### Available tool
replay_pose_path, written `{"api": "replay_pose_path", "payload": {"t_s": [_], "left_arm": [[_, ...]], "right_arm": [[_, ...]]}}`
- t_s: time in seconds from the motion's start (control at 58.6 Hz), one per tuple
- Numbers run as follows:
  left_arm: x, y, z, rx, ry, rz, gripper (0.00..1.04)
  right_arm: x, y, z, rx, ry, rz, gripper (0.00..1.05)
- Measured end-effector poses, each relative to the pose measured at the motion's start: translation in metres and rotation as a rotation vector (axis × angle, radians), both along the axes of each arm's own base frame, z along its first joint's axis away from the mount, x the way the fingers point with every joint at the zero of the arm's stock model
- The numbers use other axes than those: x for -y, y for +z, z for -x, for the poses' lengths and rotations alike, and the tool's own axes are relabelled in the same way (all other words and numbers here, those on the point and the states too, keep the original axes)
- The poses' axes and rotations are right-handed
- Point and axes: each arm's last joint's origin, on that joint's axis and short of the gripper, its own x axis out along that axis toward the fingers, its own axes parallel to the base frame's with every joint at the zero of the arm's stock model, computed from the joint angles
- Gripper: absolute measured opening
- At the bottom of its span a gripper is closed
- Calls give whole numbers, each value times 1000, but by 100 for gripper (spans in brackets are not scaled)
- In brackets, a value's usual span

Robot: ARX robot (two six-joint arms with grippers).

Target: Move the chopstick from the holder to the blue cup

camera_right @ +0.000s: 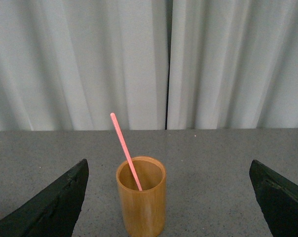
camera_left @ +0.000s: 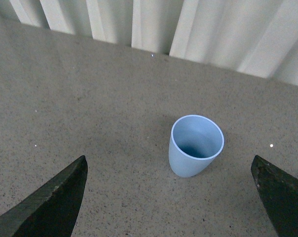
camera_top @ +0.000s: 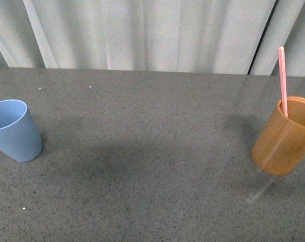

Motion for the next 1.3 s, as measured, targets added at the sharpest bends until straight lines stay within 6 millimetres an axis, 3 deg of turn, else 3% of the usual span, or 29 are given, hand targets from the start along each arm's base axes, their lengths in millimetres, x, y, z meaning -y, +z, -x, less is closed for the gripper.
{"api": "replay_pose_path", "payload": {"t_s": [0.222,0.427,0.786,1.298], "left_arm": [[-20,5,-67,-279,-24,71,98],[-27,2,-108,-348,-15,74,98],[-12,-43,-140,-474,-51,57,98],[-17,-69,-178,-518,7,19,98]], "right_arm": [[0,0,0,0,0,0,95],[0,0,0,0,0,0,95],[0,0,0,0,0,0,95],[0,0,0,0,0,0,95]]}}
